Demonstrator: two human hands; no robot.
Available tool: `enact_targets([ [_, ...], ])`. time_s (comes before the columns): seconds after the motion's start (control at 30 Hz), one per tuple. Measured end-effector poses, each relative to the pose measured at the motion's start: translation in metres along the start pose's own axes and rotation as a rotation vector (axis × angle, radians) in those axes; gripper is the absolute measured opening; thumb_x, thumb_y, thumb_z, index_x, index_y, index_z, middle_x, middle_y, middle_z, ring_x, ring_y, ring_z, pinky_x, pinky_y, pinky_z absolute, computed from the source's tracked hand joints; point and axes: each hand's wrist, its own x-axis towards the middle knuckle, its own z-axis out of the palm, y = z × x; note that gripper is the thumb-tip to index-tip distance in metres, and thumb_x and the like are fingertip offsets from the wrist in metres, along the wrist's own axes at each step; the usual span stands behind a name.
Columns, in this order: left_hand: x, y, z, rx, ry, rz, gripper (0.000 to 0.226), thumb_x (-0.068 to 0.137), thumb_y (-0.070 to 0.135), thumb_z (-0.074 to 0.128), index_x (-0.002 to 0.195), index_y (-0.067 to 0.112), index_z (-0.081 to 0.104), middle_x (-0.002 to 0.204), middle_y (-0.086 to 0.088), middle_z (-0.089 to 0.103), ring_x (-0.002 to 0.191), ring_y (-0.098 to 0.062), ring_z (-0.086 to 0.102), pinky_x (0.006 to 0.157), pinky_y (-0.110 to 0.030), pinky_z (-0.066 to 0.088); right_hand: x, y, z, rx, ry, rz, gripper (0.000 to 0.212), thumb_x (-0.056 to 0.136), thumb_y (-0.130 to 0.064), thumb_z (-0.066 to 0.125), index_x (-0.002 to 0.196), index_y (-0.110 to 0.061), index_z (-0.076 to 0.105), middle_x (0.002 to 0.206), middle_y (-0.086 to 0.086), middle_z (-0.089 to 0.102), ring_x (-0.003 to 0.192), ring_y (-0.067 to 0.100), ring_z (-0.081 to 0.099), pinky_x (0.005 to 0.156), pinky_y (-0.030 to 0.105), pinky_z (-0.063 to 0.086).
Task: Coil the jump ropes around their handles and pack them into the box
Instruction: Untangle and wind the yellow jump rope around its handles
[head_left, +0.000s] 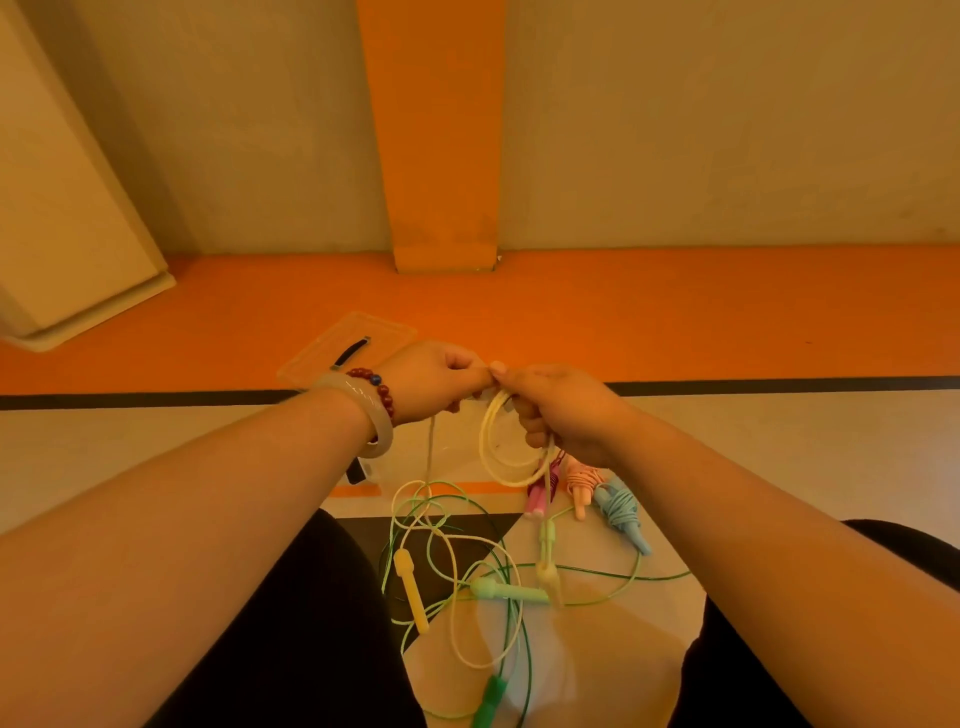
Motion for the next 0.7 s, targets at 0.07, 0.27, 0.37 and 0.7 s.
enact_targets([
  [0.07,-0.001,-0.002,0.006,-0.167,0.053,-0.003,0.036,0.096,0.035,0.053,0.068,0.013,0.054,0.062,-0.003,0.051,0.038,0.005,0.044,0.044,-0.007,0.035,-0.003,-0.007,-0.001,0.146,-0.059,0.004,0.025,0.100,-0.029,0.047,0.092,-0.008,0.058,0.051,-0.008,0.028,0.045,0.008,0.021,0.045,0.022,0.019],
  [0.27,-0.003,-0.018,0.022,-0.400,-0.045,-0.116,0.035,0.096,0.041,0.050,0.072,0.015,0.052,0.061,-0.001,0.051,0.055,-0.008,0.058,0.063,-0.019,0.051,-0.001,-0.009,-0.008,0.610,0.012,0.052,0.038,0.101,-0.037,0.042,0.072,-0.013,0.046,0.050,-0.006,0.022,0.040,0.006,0.017,0.039,0.018,0.022],
  [0.37,-0.012,-0.047,0.028,-0.023,-0.193,-0.172,0.038,0.101,0.040,0.038,0.075,0.019,0.053,0.071,0.001,0.062,0.069,-0.011,0.058,0.079,-0.029,0.050,-0.002,-0.010,-0.016,0.896,0.085,-0.010,0.038,0.101,-0.040,0.037,0.077,-0.012,0.049,0.052,-0.004,0.036,0.043,0.007,0.028,0.041,0.020,0.038],
  [0.7,-0.010,-0.013,0.033,0.324,-0.178,0.001,0.031,0.105,0.029,0.029,0.112,0.016,0.056,0.072,0.007,0.045,0.059,-0.006,0.040,0.051,-0.016,0.031,-0.004,-0.001,-0.012,-0.232,0.412,-0.195,0.014,0.099,-0.029,0.050,0.089,-0.020,0.051,0.077,-0.004,0.051,0.069,0.009,0.048,0.061,0.026,0.039],
])
